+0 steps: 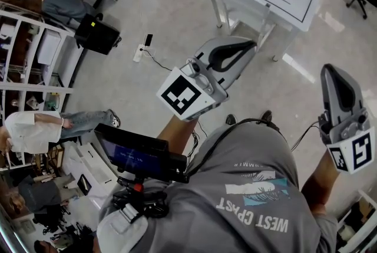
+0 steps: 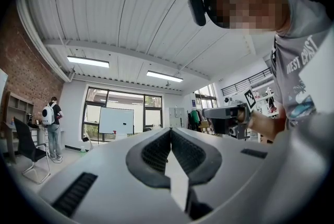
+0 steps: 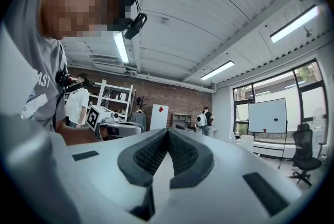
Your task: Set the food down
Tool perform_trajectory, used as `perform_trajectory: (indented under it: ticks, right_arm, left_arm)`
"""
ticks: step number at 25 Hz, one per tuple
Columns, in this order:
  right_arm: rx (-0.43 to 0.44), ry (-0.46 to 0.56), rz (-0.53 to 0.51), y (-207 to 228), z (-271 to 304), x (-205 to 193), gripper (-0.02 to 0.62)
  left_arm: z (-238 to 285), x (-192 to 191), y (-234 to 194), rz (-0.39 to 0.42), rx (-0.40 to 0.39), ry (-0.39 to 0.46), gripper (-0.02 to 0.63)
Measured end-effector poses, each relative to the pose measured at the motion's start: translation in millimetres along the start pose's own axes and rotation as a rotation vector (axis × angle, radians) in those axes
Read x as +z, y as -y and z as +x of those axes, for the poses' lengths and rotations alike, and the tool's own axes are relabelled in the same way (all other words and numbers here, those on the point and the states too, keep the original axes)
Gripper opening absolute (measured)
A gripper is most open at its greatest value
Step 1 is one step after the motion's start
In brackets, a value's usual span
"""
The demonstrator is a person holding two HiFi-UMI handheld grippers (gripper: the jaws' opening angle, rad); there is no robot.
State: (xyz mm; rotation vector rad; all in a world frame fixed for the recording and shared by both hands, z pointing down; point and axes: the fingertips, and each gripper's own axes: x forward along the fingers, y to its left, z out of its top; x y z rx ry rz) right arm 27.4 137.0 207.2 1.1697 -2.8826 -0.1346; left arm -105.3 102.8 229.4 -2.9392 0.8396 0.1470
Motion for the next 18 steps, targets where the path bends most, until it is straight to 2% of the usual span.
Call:
perform_trajectory:
  ticks: [10, 18]
  right_arm:
    - [0.012, -0.009, 0.005, -9, 10, -1, 0.008]
    - [0.029, -0.017, 0.010, 11, 18, -7, 0.008]
  left_arm:
    - [-10, 0, -6, -0.006, 0.007, 0.006, 0.009]
    - [5, -8, -17, -0.014, 0.021, -0.003, 0.009]
